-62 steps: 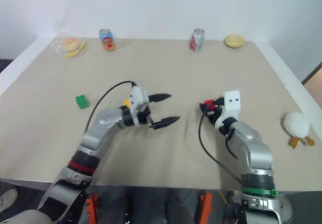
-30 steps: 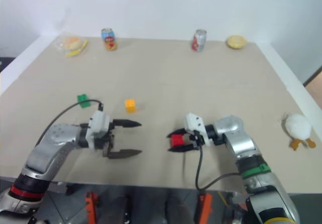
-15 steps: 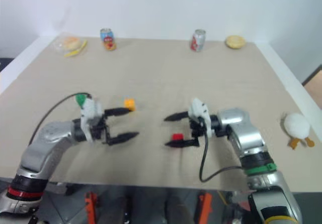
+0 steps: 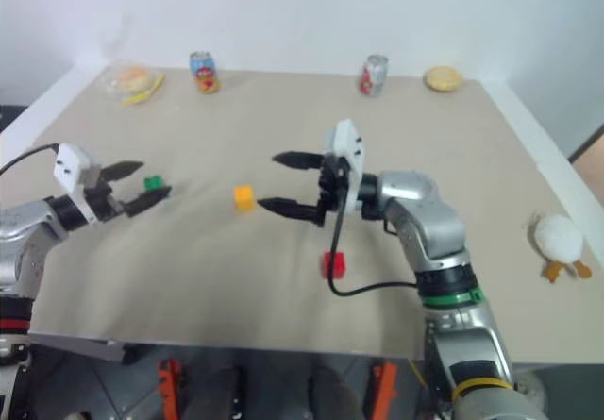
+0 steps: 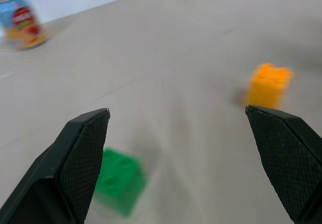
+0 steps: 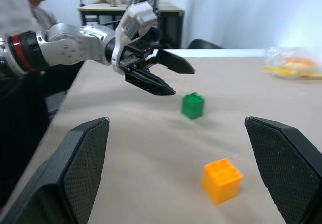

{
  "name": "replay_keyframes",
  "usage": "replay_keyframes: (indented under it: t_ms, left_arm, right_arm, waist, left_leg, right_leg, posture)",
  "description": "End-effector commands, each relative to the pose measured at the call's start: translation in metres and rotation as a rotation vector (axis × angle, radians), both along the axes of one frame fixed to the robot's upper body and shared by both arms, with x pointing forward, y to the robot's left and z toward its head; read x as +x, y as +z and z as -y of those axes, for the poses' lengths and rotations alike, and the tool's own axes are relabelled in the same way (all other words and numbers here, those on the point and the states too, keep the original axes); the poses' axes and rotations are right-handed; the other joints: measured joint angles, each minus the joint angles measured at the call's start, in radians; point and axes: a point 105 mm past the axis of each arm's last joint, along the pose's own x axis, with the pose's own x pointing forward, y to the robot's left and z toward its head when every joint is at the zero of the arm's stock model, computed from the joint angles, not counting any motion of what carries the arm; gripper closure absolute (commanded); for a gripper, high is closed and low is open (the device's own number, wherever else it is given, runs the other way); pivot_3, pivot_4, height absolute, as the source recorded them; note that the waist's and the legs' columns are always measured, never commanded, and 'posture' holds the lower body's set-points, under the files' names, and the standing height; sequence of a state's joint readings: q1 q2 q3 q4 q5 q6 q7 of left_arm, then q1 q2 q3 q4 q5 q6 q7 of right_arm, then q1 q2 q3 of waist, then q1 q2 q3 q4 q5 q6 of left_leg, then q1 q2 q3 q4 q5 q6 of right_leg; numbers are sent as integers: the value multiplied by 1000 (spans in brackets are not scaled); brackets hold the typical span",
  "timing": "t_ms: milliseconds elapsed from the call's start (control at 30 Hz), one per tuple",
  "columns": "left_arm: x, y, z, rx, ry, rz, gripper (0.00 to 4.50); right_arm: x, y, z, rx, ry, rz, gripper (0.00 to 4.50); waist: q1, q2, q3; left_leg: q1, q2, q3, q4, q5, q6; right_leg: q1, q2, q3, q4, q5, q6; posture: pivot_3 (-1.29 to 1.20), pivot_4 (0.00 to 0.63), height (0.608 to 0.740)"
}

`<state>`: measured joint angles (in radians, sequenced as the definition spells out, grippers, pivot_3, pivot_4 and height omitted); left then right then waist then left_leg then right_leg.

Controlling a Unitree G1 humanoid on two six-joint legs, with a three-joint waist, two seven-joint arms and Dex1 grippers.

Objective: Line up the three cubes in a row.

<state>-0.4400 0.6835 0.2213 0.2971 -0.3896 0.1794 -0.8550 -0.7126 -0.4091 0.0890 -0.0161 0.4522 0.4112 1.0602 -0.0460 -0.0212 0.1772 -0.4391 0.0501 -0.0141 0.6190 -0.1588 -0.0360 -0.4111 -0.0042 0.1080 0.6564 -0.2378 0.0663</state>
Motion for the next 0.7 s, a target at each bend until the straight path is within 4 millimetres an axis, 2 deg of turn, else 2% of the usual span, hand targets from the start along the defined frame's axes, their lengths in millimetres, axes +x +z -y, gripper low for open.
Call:
replay_keyframes:
  t_ms: [33,300,400,567,700]
  left_arm:
    - [1,0,0,-63,143,51,0]
    - [-4,-5,-8,-221,642,156,0]
    - [-3,0,-3,-268,730,190,0]
    - [6,-18,3,-271,862,119,0]
    - [16,-27,18,-303,853,80,0]
  right_arm:
    - [-3,14,-6,39,-10,61,49]
    - [-2,15,-6,52,-31,67,49]
    - [-2,15,-7,52,-28,66,49]
    - [0,16,-5,50,-24,58,49]
    - [6,14,0,47,-41,45,49]
  waist:
    - [0,0,0]
    - [0,-5,2]
    - [0,-5,1]
    - [0,-5,1]
    - [0,-6,1]
  left_leg:
    - [0,0,0,0,0,0]
    - [1,0,-3,1,0,-1]
    - [2,0,-3,1,1,-2]
    - [2,-1,-4,1,4,-6]
    - [2,-2,-4,1,4,-7]
  right_leg:
    - [0,0,0,1,0,0]
    - [-1,2,0,7,-2,0]
    - [0,2,0,8,-1,0]
    - [0,2,0,8,1,2]
    - [0,2,0,8,1,2]
  posture:
    - [0,150,736]
    - [0,150,736]
    - [0,150,736]
    - [0,150,736]
    - [0,150,736]
